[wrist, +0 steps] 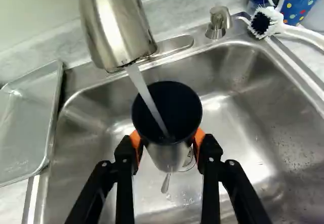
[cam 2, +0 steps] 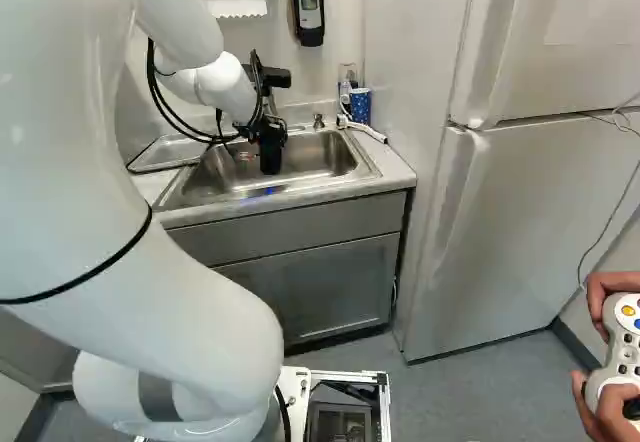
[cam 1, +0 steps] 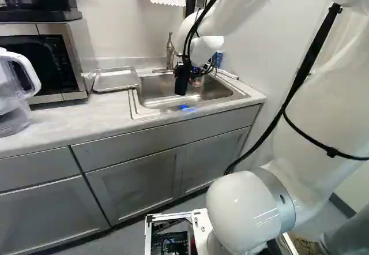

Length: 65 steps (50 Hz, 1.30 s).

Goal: Rinse the cup and place it in the tray

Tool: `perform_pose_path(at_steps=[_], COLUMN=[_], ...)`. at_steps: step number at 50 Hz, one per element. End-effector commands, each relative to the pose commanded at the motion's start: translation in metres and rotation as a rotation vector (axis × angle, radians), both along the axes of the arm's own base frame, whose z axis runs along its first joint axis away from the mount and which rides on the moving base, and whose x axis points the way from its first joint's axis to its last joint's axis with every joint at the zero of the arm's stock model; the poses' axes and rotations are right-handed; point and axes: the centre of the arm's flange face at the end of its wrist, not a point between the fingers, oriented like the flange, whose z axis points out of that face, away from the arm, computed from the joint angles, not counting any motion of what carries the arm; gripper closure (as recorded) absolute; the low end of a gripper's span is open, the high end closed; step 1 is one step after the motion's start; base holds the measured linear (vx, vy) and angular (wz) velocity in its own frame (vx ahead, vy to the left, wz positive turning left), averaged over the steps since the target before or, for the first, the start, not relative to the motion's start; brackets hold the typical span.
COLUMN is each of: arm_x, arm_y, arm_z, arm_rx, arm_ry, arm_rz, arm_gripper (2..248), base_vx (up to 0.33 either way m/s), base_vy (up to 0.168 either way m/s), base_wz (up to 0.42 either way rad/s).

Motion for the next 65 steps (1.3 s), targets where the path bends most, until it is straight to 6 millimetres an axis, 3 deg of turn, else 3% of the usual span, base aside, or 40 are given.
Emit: perform_pose_path(at_steps=[39, 65], arm_x=[0.0046, 0.0053], arm_y=[0.0053, 0.0053], arm_z=[0.0001, 0.0001], arm_rx=[-0.204, -0.203], arm_ry=[-0.030, -0.030], arm_rz=[0.182, 0.181], arm_gripper=[130, 130], base_vx=[0.000, 0.000], base_vy=[0.000, 0.000], base_wz=[0.000, 0.000])
